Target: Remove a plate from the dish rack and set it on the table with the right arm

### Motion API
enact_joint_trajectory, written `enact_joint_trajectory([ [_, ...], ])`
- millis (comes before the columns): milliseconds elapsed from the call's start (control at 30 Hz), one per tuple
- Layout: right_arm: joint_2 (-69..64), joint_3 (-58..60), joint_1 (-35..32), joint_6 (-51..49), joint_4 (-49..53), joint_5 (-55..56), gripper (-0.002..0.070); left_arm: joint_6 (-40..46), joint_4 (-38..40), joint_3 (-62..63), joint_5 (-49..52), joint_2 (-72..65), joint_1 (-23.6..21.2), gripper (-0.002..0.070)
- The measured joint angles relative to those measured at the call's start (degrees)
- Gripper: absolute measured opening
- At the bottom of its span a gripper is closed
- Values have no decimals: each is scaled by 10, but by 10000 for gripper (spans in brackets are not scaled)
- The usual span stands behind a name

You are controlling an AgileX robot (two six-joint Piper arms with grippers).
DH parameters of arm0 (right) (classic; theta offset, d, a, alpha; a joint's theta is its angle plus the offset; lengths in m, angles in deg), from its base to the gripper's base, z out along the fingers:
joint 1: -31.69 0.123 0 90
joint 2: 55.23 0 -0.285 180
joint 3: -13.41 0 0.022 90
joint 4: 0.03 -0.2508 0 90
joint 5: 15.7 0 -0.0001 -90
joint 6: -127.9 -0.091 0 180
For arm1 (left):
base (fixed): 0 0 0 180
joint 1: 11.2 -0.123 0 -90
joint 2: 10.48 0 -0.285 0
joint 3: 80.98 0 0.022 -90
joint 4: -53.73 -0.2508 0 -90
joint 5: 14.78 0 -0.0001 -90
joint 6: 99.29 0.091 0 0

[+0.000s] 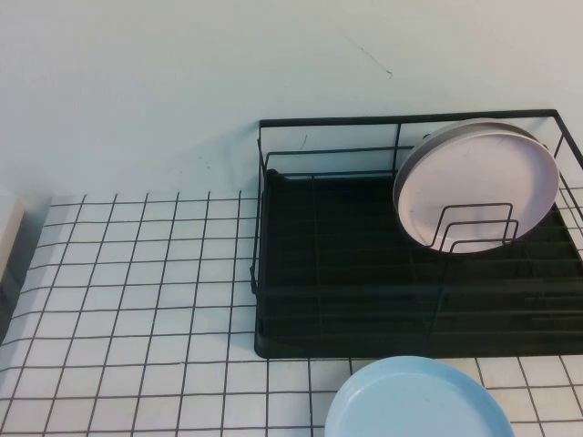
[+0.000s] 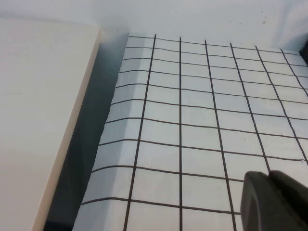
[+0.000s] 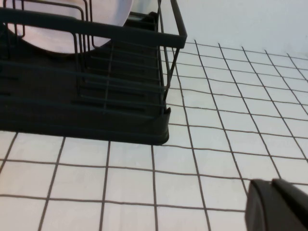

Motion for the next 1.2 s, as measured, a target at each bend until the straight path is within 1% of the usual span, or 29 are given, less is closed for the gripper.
enact_joint_trajectory([
  [1200, 0, 0, 0, 0, 1, 0, -2, 0, 0, 0, -1, 0, 0, -4],
])
